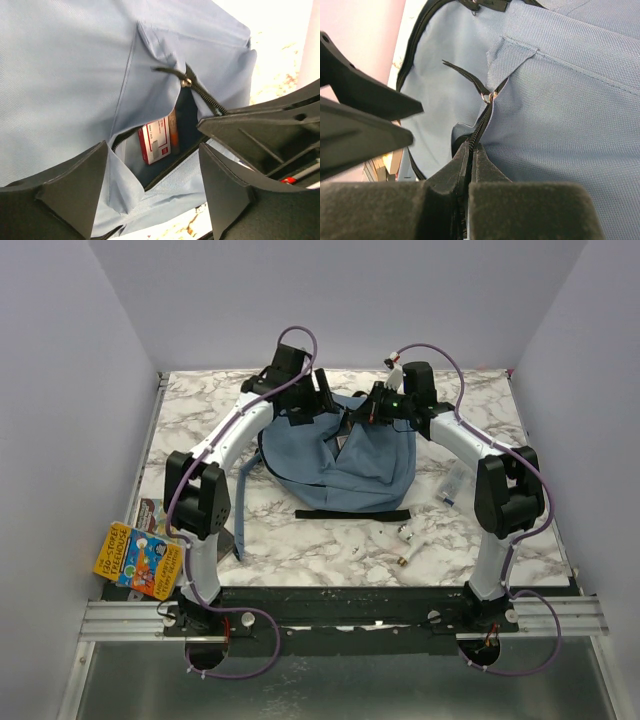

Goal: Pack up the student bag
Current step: Place the stationery in the student bag, then zip the student bag at the center of the board.

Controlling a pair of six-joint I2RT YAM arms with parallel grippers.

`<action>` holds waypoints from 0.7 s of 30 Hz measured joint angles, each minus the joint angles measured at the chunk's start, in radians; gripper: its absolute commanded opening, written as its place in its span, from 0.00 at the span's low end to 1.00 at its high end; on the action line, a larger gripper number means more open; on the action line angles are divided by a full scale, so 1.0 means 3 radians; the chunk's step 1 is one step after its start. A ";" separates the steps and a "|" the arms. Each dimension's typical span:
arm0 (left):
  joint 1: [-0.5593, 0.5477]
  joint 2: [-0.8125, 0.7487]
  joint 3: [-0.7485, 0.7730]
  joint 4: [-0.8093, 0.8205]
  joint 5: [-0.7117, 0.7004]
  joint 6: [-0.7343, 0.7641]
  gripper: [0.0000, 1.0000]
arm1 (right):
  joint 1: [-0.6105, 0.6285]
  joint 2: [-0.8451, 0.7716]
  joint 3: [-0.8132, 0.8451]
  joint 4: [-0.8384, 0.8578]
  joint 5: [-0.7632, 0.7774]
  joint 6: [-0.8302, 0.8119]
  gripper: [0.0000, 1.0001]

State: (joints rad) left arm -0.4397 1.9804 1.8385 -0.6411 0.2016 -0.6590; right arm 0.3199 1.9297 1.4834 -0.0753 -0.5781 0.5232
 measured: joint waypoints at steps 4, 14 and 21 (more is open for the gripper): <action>0.0179 0.0008 0.0137 0.0064 0.0214 -0.0034 0.86 | 0.0000 0.0000 0.0000 -0.0001 0.0001 0.0000 0.01; 0.0334 0.0523 0.0781 0.0343 0.0890 -0.0225 0.78 | 0.0000 0.0008 0.0000 -0.0004 0.0003 -0.0001 0.02; 0.0384 0.0573 0.0481 0.0389 0.0994 -0.0281 0.87 | 0.0004 0.0079 0.0131 -0.0164 0.0109 -0.0226 0.39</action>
State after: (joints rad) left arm -0.3244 2.1525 1.9827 -0.5243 0.4999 -0.7433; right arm 0.3210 1.9533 1.5227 -0.1246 -0.5453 0.4553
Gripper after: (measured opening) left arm 0.805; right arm 0.254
